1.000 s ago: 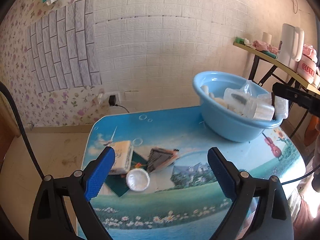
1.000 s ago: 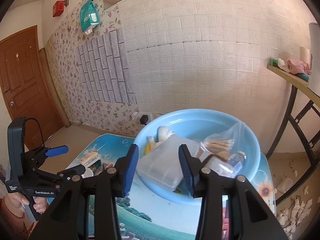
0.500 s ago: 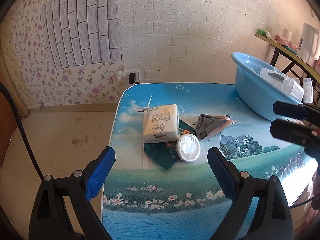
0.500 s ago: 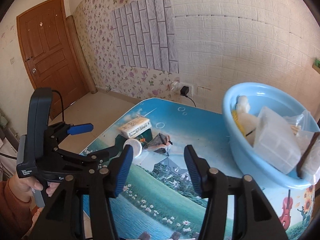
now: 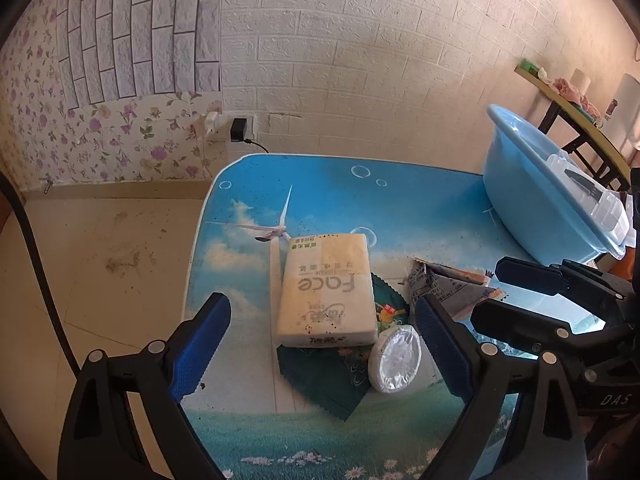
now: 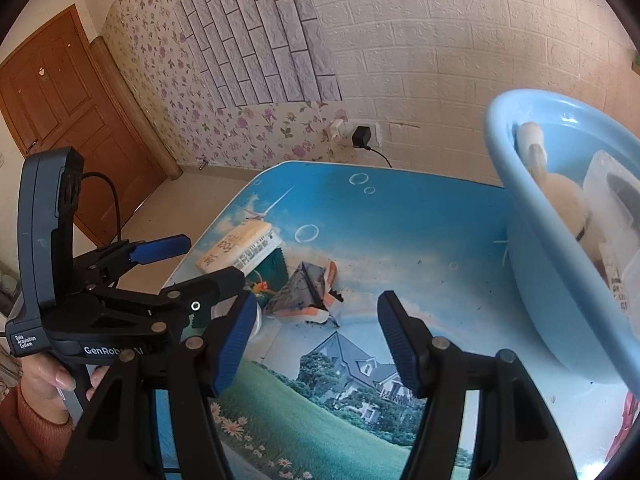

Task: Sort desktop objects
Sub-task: 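Grasp the Face tissue pack with left tool while right tool approaches the snack bag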

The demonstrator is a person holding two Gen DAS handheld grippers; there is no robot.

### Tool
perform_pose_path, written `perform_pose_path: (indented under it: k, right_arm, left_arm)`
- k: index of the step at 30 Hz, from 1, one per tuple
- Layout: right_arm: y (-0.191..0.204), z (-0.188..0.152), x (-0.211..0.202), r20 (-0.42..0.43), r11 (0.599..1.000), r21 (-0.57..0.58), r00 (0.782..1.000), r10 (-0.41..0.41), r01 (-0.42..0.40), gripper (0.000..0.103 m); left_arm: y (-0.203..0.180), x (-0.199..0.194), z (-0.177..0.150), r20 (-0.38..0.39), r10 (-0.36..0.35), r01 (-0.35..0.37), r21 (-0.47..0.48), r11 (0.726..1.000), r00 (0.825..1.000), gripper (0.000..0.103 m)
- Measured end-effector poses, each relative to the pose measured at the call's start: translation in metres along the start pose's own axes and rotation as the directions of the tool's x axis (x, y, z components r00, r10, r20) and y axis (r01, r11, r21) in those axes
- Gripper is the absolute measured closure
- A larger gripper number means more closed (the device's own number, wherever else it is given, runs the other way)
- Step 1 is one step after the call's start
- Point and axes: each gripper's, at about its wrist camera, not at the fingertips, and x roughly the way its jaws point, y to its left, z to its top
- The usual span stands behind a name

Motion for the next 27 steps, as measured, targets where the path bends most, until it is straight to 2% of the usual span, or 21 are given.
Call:
perform_pose_path:
  k: [1,3,4,5,6,9,10,11,14,17,21,24,26,27]
  right_arm:
    - [0.000,0.000,0.002,-0.006,1.000,0.001,1.000,0.000,0.000,0.040]
    - [0.000,-0.001,0.005,-0.014,1.000,0.003,1.000,0.000,0.001,0.040]
    - [-0.001,-0.001,0.006,-0.016,1.000,0.004,1.000,0.001,-0.001,0.040]
    - [-0.002,-0.002,0.006,-0.016,1.000,0.005,1.000,0.003,-0.003,0.040]
    - [-0.002,-0.001,0.006,-0.016,1.000,0.007,1.000,0.009,-0.008,0.040]
    - [-0.001,-0.002,0.007,-0.017,1.000,-0.004,1.000,0.021,-0.021,0.041]
    - [-0.001,-0.002,0.007,-0.016,1.000,-0.009,1.000,0.022,-0.022,0.045]
    - [0.000,-0.002,0.008,-0.020,1.000,-0.015,1.000,0.020,-0.021,0.057]
    - [-0.001,-0.002,0.008,-0.022,0.999,-0.015,0.999,0.049,-0.049,0.076]
    - [0.002,-0.003,0.003,-0.012,0.998,-0.037,0.998,0.056,-0.056,0.084]
    - [0.007,-0.004,-0.009,0.022,0.996,-0.062,0.997,0.071,-0.069,0.088]
    - [0.010,-0.004,-0.015,0.034,0.993,-0.082,0.996,0.084,-0.081,0.093]
    - [0.009,-0.005,-0.022,0.045,0.992,-0.082,0.994,0.097,-0.093,0.101]
    - [0.008,-0.006,-0.025,0.054,0.992,-0.082,0.993,0.103,-0.098,0.101]
  left_arm:
    - [0.001,0.003,0.000,-0.010,-0.011,0.011,-0.006,1.000,1.000,0.015]
    - [0.002,0.008,-0.001,-0.031,-0.028,0.027,-0.023,0.999,0.999,0.036]
    - [0.002,0.009,-0.002,-0.036,-0.032,0.031,-0.033,0.999,0.999,0.041]
    - [0.002,0.008,-0.003,-0.026,-0.024,0.023,-0.030,0.999,0.999,0.053]
    - [0.002,0.007,-0.003,-0.029,-0.028,0.027,-0.027,0.999,0.999,0.057]
    - [0.001,0.003,-0.005,-0.013,-0.029,0.028,-0.022,0.999,1.000,0.057]
    - [0.000,0.000,-0.005,-0.005,-0.023,0.022,-0.017,1.000,1.000,0.057]
    - [-0.002,-0.003,-0.005,0.004,-0.014,0.014,-0.012,1.000,1.000,0.058]
    - [-0.002,-0.013,-0.004,0.032,-0.003,0.003,-0.011,1.000,0.999,0.058]
    - [-0.005,-0.023,0.000,0.053,0.003,-0.002,-0.009,1.000,0.999,0.058]
    - [-0.007,-0.034,0.003,0.076,0.009,-0.009,-0.011,1.000,0.997,0.058]
    - [-0.008,-0.042,0.006,0.092,0.016,-0.015,-0.012,1.000,0.996,0.058]
    - [-0.009,-0.046,0.007,0.100,0.017,-0.015,-0.014,1.000,0.995,0.058]
    - [-0.009,-0.048,0.007,0.104,0.017,-0.016,-0.014,1.000,0.994,0.057]
